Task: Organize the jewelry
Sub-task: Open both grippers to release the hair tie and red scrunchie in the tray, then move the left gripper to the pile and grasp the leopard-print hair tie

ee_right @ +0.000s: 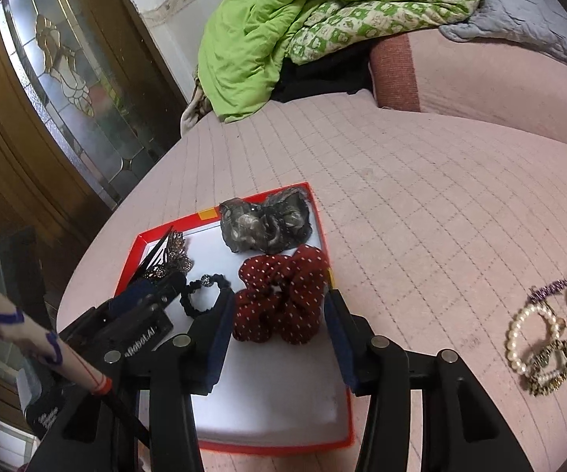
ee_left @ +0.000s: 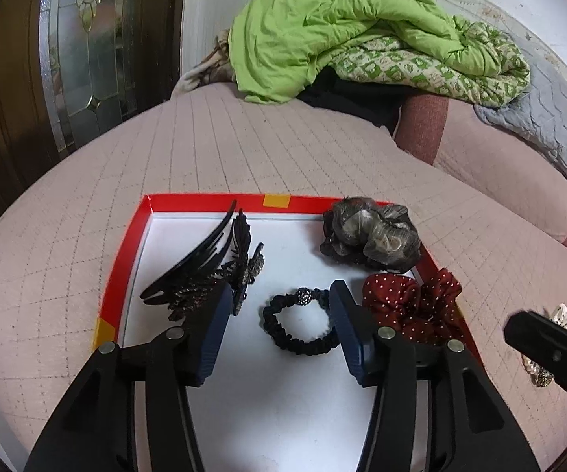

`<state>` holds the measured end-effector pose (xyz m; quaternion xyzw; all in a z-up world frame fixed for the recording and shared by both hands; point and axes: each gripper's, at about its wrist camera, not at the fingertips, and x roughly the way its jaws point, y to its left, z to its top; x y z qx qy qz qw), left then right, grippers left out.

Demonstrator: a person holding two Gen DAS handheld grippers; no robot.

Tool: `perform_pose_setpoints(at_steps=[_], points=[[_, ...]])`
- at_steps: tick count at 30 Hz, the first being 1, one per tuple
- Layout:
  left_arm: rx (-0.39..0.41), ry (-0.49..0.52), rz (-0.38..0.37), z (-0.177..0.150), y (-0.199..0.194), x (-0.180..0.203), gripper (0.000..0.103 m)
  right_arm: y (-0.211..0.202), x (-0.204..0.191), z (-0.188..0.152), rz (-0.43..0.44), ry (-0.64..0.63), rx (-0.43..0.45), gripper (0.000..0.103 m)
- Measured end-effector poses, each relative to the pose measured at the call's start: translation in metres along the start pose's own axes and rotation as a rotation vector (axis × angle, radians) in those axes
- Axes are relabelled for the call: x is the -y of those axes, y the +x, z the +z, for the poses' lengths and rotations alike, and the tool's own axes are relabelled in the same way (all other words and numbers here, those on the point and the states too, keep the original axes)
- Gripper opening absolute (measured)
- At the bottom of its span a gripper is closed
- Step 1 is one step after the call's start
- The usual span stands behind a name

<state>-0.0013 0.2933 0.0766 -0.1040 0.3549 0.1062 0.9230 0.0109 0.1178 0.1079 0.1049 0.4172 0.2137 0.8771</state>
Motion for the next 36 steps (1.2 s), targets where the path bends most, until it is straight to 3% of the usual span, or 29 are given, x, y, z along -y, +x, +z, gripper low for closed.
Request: perform_pose_setpoints(at_steps=[11, 24, 30, 36], points=[[0.126, 0.068, -0.046, -0.006, -0.030, 0.027, 0.054, -0.048, 0.046, -0.025, -0.004, 0.093, 0.074, 0.055], [0.218, 0.239, -0.115, -0.030, -0.065, 0.079, 0.058, -0.101, 0.161, -0.046, -0.078, 0.331, 0.199, 0.055], [0.175, 0.324, -0.216, -0.051, -0.080, 0.118, 0.060, -0.126, 0.215, -0.054, -0.157, 0.475, 0.259, 0.055], [0.035, 0.399, -0.381, -0.071, -0.081, 0.176, 0.060, -0.152, 0.245, -0.062, -0.207, 0.531, 0.301, 0.058]])
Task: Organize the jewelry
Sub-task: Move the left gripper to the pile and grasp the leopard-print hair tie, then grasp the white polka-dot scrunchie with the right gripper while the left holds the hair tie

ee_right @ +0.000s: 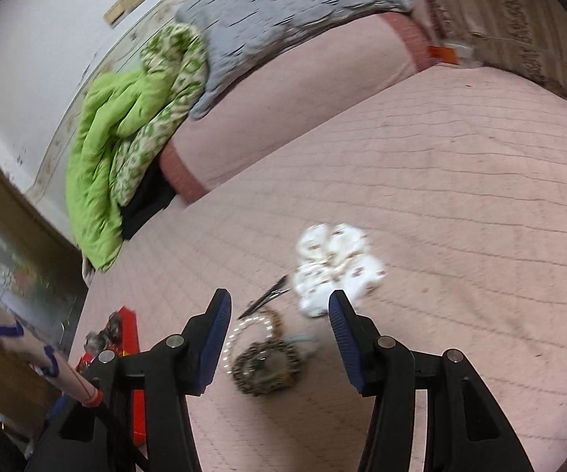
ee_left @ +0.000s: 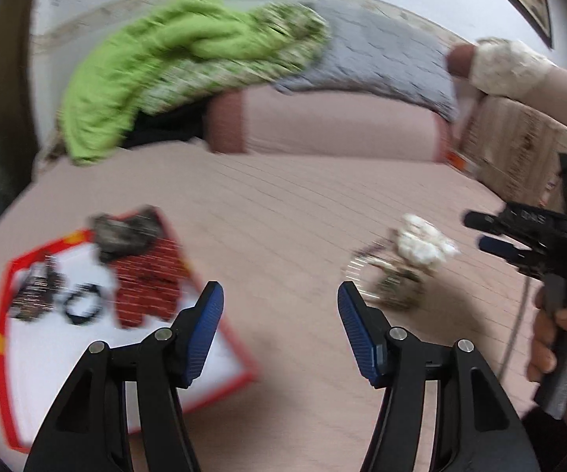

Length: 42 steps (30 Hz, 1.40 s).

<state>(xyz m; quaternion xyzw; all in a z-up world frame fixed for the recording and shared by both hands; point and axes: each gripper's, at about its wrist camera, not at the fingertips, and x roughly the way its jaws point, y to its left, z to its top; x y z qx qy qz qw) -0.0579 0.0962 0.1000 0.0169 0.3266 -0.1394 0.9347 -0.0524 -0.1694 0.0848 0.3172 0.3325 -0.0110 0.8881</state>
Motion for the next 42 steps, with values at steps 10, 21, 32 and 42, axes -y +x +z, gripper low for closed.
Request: perform_pose_setpoints(at_steps=[10, 21, 32, 42], points=[[-0.224, -0.016, -0.175, 0.011, 0.086, 0.062, 0.058, -0.010, 0.051, 0.011, -0.015, 0.096, -0.038, 0.059], [-0.303, 0.081, -0.122, 0.009, 0.145, 0.092, 0.013, -0.006, 0.057, 0.015, -0.008, 0.083, -0.048, 0.059], [-0.188, 0.060, -0.196, 0.010, 0.091, 0.077, 0.007, 0.034, 0.048, 0.025, -0.054, 0.044, -0.085, 0.065], [-0.131, -0.035, -0.232, 0.010, 0.065, 0.044, 0.007, 0.089, 0.039, 0.017, -0.125, -0.017, -0.186, 0.013]])
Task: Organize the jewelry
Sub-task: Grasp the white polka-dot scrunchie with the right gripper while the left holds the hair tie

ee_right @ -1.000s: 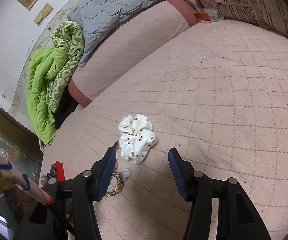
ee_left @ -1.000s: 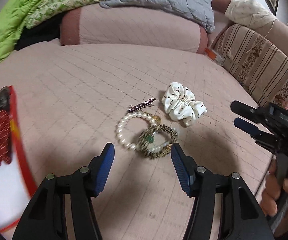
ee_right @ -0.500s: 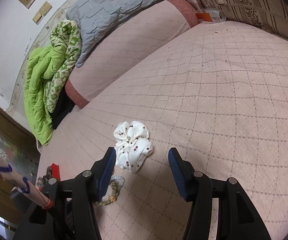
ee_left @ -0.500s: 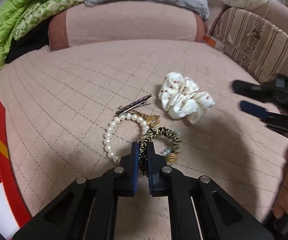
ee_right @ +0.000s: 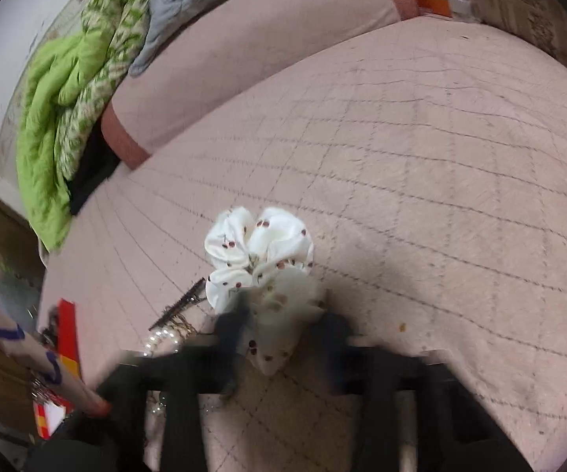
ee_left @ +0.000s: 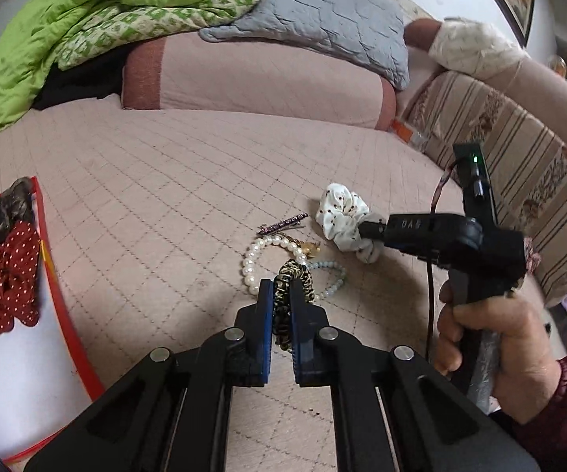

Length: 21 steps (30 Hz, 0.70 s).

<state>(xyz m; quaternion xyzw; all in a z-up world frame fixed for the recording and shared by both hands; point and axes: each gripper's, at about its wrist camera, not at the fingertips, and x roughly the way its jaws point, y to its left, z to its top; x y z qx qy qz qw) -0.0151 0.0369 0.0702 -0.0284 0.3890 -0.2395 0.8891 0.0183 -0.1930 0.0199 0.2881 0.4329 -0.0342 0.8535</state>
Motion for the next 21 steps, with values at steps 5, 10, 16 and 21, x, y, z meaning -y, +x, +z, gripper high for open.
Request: perform_pose_setpoints(at_steps=[5, 10, 16, 21], points=[[0.026, 0.010, 0.025, -0.002, -0.007, -0.001, 0.007, -0.024, -0.008, -0.003, 0.024, -0.007, 0.083, 0.008], [0.070, 0.041, 0.063, -0.006, -0.021, 0.004, 0.007, -0.063, -0.015, -0.016, 0.129, -0.013, 0.181, 0.008], [0.099, 0.050, 0.097, -0.015, -0.042, -0.001, 0.007, -0.095, -0.041, -0.045, 0.220, -0.093, 0.217, 0.008], [0.111, 0.027, 0.116, -0.023, -0.057, -0.011, 0.007, -0.112, -0.057, -0.071, 0.264, -0.155, 0.218, 0.008]])
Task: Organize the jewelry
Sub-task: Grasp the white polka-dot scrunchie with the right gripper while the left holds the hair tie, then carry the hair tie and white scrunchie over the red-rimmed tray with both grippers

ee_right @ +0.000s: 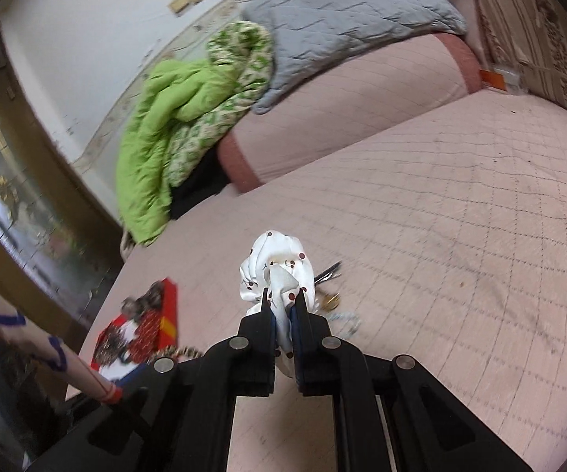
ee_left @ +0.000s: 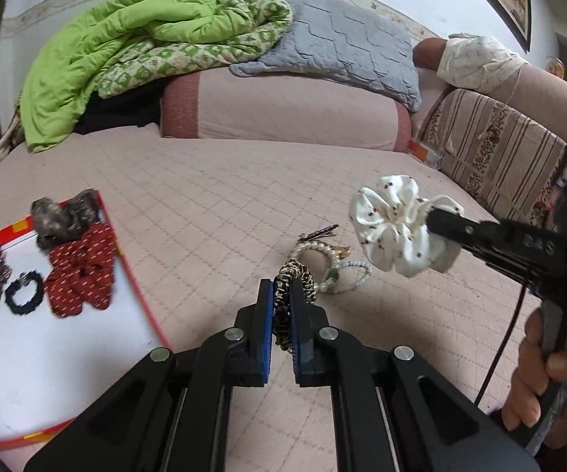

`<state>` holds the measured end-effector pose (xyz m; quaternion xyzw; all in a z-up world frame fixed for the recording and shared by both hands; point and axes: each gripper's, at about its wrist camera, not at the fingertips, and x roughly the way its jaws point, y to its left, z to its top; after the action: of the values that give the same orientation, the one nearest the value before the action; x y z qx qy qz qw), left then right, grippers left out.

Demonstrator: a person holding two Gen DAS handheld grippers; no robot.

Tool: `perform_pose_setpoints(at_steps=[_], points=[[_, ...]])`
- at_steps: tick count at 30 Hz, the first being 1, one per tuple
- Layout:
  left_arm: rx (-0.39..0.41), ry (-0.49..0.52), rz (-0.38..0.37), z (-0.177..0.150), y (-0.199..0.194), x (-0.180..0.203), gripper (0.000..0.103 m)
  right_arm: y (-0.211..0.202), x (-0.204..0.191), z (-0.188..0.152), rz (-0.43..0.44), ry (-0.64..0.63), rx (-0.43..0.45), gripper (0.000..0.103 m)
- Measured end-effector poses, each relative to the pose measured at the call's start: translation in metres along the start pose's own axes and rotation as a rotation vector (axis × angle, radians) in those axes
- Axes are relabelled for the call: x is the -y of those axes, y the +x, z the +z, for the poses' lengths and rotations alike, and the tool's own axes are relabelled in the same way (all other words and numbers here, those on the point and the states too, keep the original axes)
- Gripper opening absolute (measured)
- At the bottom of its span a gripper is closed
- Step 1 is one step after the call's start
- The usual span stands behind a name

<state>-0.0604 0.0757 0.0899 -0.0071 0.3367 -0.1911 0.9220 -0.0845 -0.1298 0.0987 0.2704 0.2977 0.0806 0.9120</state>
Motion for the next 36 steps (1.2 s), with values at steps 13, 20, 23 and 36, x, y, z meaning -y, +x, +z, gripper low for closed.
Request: perform_pose_setpoints(at_steps=[13, 20, 23, 36], points=[[0.044, -0.026, 0.080, -0.015, -0.037, -0.025, 0.007, -0.010, -0.040, -0.034, -0.004, -0.138, -0.024, 0.008], [0.072, -0.044, 0.089, -0.015, -0.049, -0.033, 0.007, -0.018, -0.048, -0.047, -0.021, -0.133, -0.038, 0.008], [0.086, -0.048, 0.095, -0.015, -0.054, -0.037, 0.007, -0.022, -0.056, -0.050, -0.017, -0.135, -0.041, 0.008], [0.127, -0.166, 0.150, -0.022, -0.085, -0.102, 0.007, -0.010, -0.114, -0.060, 0.078, -0.157, -0.090, 0.008]])
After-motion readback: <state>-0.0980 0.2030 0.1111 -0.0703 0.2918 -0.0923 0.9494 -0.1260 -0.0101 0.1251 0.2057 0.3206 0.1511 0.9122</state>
